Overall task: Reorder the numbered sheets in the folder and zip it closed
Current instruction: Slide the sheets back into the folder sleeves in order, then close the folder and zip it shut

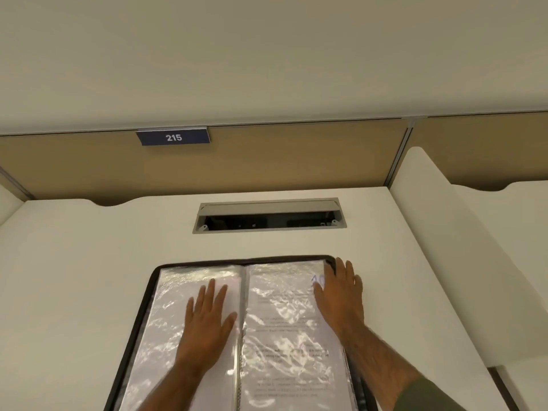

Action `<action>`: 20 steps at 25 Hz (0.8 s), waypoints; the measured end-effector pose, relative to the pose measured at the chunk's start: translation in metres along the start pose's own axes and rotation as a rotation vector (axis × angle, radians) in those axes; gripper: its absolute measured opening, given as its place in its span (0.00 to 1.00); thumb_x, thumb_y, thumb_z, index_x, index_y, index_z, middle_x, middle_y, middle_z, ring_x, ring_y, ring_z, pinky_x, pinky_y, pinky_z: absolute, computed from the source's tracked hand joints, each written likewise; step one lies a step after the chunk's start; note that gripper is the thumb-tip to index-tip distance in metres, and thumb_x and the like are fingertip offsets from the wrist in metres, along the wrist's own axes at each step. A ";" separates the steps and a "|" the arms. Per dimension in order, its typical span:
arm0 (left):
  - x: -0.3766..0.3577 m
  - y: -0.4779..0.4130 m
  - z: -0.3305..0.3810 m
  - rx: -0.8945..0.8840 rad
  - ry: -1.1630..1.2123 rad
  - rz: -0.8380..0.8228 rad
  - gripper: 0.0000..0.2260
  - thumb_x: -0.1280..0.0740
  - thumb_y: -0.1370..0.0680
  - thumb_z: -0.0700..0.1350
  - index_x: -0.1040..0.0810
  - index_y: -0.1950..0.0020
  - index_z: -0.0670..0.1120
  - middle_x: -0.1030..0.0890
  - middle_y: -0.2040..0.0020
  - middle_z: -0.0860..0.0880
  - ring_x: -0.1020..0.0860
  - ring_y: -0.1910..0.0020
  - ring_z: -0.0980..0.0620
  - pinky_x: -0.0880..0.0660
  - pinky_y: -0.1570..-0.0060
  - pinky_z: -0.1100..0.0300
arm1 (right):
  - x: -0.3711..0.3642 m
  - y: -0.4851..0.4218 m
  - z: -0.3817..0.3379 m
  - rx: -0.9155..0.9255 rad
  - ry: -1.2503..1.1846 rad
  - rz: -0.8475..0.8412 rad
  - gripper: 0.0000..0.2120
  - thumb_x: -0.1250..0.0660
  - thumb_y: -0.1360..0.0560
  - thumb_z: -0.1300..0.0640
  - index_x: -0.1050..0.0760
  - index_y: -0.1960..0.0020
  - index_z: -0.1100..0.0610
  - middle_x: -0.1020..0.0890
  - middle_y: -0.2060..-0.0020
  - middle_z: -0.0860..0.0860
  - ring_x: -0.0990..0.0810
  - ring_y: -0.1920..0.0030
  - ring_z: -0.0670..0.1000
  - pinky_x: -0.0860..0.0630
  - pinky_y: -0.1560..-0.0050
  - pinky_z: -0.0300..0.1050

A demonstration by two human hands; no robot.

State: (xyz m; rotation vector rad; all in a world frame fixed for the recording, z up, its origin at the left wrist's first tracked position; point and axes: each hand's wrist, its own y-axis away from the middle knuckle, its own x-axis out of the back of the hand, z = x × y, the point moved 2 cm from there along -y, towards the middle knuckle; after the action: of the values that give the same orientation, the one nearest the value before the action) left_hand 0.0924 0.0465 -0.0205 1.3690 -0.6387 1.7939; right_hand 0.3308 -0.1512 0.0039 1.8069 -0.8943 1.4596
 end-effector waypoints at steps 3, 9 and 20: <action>-0.010 0.076 -0.030 0.093 0.005 0.031 0.32 0.61 0.21 0.69 0.60 0.18 0.58 0.66 0.19 0.56 0.68 0.21 0.56 0.69 0.23 0.54 | -0.031 0.070 -0.012 0.138 -0.002 0.076 0.33 0.47 0.18 0.37 0.40 0.20 0.55 0.41 0.20 0.59 0.44 0.20 0.62 0.48 0.23 0.63; -0.010 0.148 -0.071 0.227 -0.048 -0.011 0.35 0.64 0.22 0.72 0.62 0.18 0.57 0.69 0.20 0.56 0.69 0.21 0.54 0.66 0.22 0.52 | -0.074 0.137 -0.023 0.324 0.065 -0.004 0.36 0.55 0.18 0.33 0.39 0.20 0.56 0.43 0.19 0.58 0.45 0.20 0.61 0.47 0.25 0.66; 0.018 0.145 -0.098 0.409 0.217 0.030 0.37 0.40 0.19 0.61 0.53 0.17 0.48 0.45 0.18 0.45 0.45 0.20 0.46 0.46 0.22 0.53 | -0.059 0.183 -0.147 0.302 0.014 -0.041 0.33 0.57 0.18 0.36 0.35 0.24 0.55 0.32 0.24 0.59 0.43 0.22 0.60 0.50 0.25 0.61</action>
State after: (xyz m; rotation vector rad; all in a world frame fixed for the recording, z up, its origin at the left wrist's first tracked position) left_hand -0.0836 0.0441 -0.0227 1.3982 -0.1808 2.1418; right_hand 0.0909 -0.1267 -0.0167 2.0140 -0.6524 1.6490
